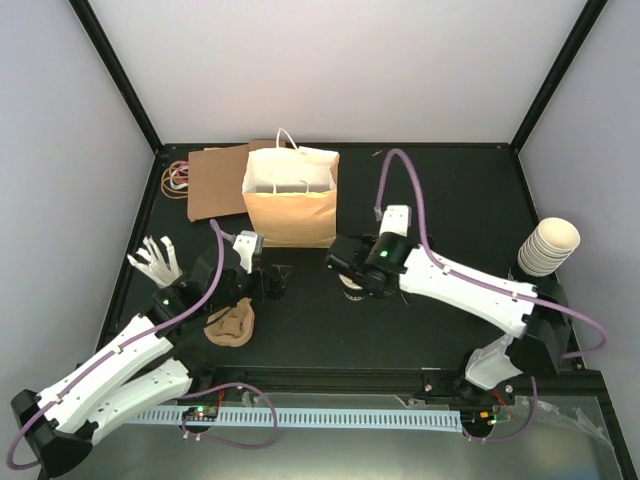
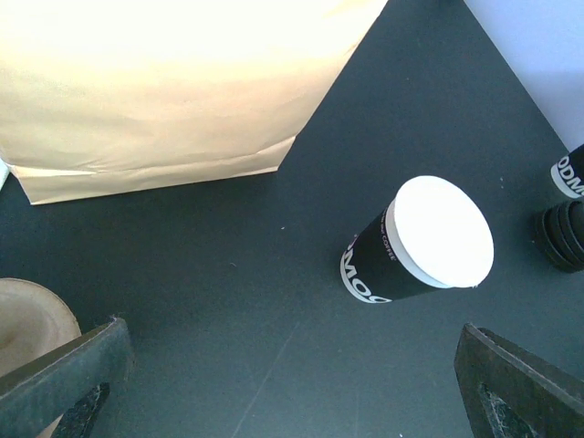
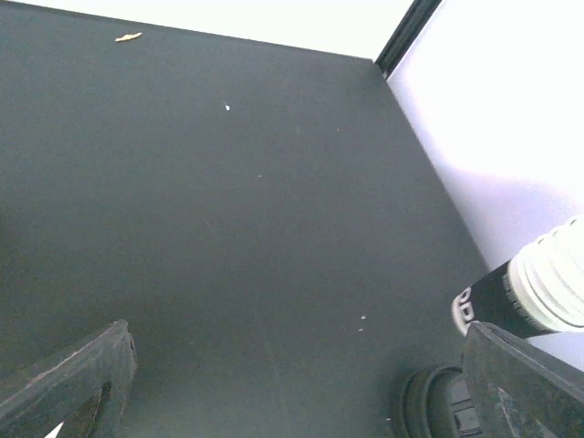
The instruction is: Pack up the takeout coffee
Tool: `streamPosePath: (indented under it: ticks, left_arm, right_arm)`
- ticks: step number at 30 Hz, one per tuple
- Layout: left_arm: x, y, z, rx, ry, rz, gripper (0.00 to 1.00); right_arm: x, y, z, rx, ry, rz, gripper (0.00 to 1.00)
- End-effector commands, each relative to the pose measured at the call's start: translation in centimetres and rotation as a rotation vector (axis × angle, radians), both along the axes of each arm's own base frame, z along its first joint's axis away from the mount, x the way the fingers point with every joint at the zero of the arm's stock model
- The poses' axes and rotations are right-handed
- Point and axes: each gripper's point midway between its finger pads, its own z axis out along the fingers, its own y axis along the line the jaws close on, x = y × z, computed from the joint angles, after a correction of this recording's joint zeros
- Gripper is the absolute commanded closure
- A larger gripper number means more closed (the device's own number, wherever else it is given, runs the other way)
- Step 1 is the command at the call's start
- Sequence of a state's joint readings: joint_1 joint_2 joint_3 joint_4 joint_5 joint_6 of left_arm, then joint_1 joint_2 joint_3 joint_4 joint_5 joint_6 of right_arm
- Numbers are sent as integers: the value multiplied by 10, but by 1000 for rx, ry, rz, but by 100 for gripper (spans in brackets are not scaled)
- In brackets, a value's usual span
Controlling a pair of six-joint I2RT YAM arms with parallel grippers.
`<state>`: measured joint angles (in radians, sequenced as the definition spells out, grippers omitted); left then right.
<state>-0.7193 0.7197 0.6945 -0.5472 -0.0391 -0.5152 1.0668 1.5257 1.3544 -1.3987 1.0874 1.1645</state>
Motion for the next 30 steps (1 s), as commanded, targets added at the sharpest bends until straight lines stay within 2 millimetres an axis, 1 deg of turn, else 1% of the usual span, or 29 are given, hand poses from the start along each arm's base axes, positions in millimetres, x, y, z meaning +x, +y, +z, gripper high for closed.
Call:
streamPosePath:
  ticks: [1,4,5,6,8,10,13,16,18,21,26,30]
  left_arm:
    - [-1,-1,6,-5,-11,-16,1]
    - [-1,-2,7,-6,-14,-21,1]
    - [-1,-2,7,-7,-15,-22,1]
    - [0,-3,7,-8,-14,-23,1]
    - [0,-4,8,-11,-16,-27,1]
    - [1,-5,9,-13,-16,-29,1]
    - [1,-6,10,-14,-16,-32,1]
    - [2,-7,11,-12,-17,-35,1]
    - [3,-7,11,-10,-17,-35,1]
    - [3,-8,10,-11,-16,-37,1]
    - [2,-9,9,-10,-11,-40,1]
    - [1,-7,9,-8,-13,-42,1]
  right_arm:
    - [15,4,-1,204,11,60,0]
    - [22,6,-7,390,44,162,0]
    - [22,5,-11,433,51,193,0]
    - [23,5,-7,485,40,219,0]
    - [24,-6,2,557,7,221,0]
    - [23,-20,8,570,-35,190,0]
    - [20,-33,9,554,-108,192,0]
    - [13,-46,13,570,-128,165,0]
    - [10,-54,11,570,-132,133,0]
    - [6,-71,-4,535,-94,27,0]
    - [1,-106,-48,462,21,-209,0]
    - [-5,-132,-82,488,96,-360,0]
